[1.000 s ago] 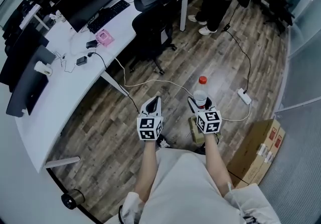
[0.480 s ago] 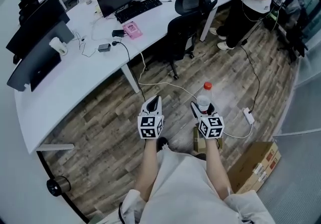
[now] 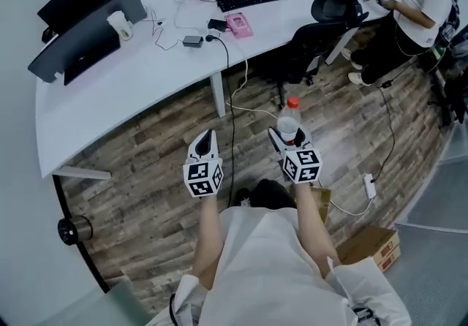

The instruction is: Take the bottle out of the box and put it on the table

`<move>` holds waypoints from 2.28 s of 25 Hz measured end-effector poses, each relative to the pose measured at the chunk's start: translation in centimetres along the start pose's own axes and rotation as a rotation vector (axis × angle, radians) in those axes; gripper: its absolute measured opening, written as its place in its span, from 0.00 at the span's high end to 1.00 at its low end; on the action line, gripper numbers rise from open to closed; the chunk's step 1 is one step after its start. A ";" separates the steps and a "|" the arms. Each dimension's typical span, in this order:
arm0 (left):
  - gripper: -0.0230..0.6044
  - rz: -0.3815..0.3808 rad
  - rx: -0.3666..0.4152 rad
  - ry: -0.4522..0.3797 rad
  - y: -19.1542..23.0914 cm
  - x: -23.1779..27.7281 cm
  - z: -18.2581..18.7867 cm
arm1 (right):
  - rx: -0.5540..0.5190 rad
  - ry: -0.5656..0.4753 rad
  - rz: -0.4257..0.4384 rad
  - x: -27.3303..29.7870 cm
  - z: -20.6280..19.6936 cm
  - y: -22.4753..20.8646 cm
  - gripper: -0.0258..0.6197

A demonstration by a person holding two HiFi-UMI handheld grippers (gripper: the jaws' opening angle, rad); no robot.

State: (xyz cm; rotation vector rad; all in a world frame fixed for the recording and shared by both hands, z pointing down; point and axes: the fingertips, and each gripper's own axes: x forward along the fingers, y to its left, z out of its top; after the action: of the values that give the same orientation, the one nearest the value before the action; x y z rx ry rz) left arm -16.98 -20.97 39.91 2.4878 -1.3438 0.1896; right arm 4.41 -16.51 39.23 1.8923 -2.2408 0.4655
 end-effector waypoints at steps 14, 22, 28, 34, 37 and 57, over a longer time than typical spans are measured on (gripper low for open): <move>0.94 0.183 0.006 -0.061 9.4 0.6 4.0 | -0.003 -0.072 0.315 13.7 5.9 10.5 0.48; 0.94 0.279 0.004 -0.058 15.8 4.1 6.6 | -0.031 -0.052 0.417 22.9 8.3 13.5 0.48; 0.94 0.343 0.004 -0.032 21.2 7.5 8.8 | -0.044 -0.035 0.494 30.7 9.8 16.4 0.48; 0.94 0.397 0.005 -0.009 26.8 10.9 10.7 | -0.114 0.004 0.588 37.6 10.1 20.3 0.48; 0.94 0.412 0.003 -0.005 29.4 12.8 11.7 | -0.160 0.010 0.645 40.5 10.3 22.5 0.48; 0.94 0.302 0.053 -0.012 43.0 24.7 20.7 | -0.339 0.098 1.038 52.2 7.9 33.5 0.48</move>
State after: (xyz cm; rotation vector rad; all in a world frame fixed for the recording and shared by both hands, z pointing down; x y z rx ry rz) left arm -39.76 -69.44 35.55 2.3178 -1.7365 0.2796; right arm -37.29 -62.77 44.74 0.4341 -2.8307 0.2436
